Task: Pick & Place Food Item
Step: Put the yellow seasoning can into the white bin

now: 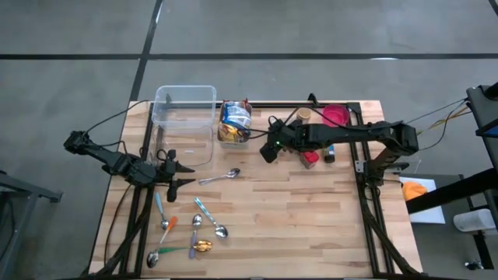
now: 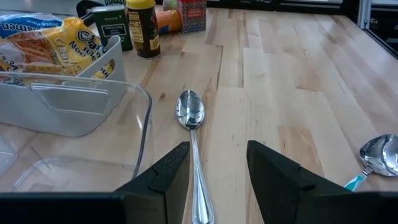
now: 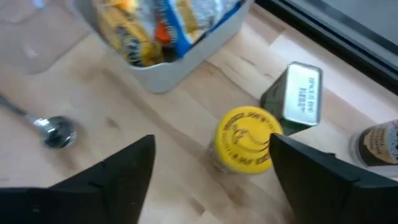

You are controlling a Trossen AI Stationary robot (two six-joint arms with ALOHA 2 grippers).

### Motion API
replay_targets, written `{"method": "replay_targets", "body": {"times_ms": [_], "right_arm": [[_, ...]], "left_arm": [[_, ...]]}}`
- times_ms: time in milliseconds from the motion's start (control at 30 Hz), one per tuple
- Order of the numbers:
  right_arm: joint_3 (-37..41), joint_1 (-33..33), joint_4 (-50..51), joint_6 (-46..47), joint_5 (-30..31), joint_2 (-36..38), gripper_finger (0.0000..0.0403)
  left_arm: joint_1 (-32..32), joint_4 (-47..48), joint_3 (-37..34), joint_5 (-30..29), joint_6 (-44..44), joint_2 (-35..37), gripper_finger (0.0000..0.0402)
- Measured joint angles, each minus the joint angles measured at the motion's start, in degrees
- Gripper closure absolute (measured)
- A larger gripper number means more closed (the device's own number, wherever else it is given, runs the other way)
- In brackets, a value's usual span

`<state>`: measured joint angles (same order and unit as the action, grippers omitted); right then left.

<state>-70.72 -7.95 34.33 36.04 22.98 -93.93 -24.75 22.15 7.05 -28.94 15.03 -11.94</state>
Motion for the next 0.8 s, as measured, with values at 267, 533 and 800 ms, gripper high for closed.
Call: {"method": "replay_targets", "body": {"times_ms": [267,533,800], "right_arm": [[0.20,-2.40,-3.15,0.25,0.03,-1.66,0.0035],[0.37,-2.58,-3.13,0.47,4.01,-4.72,0.0035],[0.75,-2.82,-3.01,3.76,5.71,-5.59,0.0034]], "left_arm": [[0.00,-0.01,0.00,0.00,0.00,-0.22,0.0238],[-0.02,-0.02,0.00,-0.01,0.00,-0.26,0.0238],[0.00,0.00,0.00,0.01,0.00,-0.28,0.0238]]}}
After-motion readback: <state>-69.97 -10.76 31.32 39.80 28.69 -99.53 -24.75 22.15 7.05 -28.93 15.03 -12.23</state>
